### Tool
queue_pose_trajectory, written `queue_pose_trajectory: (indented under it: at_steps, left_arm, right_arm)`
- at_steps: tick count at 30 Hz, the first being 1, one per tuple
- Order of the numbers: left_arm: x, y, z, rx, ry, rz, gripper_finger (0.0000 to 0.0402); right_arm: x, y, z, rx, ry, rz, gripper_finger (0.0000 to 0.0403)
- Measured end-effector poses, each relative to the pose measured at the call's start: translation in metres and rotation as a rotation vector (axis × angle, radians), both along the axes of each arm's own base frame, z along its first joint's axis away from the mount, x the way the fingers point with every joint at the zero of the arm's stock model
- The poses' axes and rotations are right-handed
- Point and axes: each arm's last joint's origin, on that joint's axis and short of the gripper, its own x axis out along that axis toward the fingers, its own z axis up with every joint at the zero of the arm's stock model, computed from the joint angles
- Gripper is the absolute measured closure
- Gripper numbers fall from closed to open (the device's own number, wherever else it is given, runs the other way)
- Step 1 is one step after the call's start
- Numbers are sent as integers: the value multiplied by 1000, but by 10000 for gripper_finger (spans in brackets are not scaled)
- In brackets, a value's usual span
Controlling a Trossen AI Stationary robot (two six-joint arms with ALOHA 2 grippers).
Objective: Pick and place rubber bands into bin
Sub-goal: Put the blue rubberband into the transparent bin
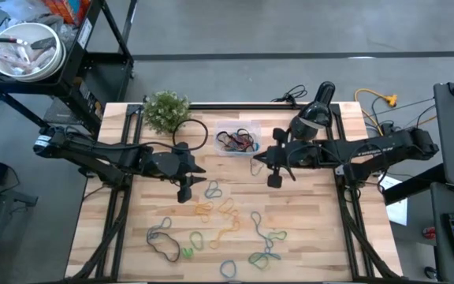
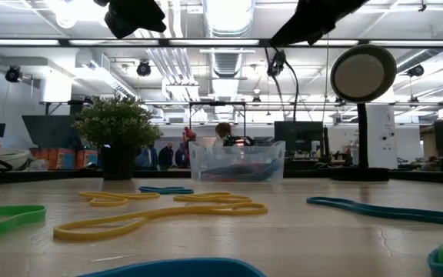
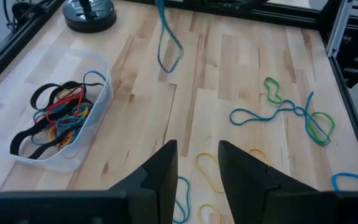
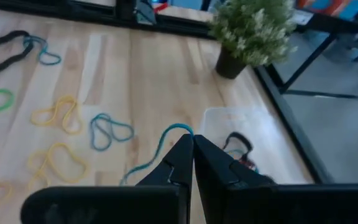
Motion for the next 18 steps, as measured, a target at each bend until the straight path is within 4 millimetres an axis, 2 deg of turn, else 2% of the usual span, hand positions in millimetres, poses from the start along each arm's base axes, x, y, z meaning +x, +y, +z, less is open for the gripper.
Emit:
queue_pose_trajectory:
  at_steps: [6, 18]
  left_arm:
    - [0, 0, 0, 0, 0, 0, 301]
    - [0, 1, 0, 12, -2, 18, 301]
  right_arm:
    - [2, -10, 10, -72, -12, -62, 394]
    - [1, -58, 24, -74, -66, -244, 394]
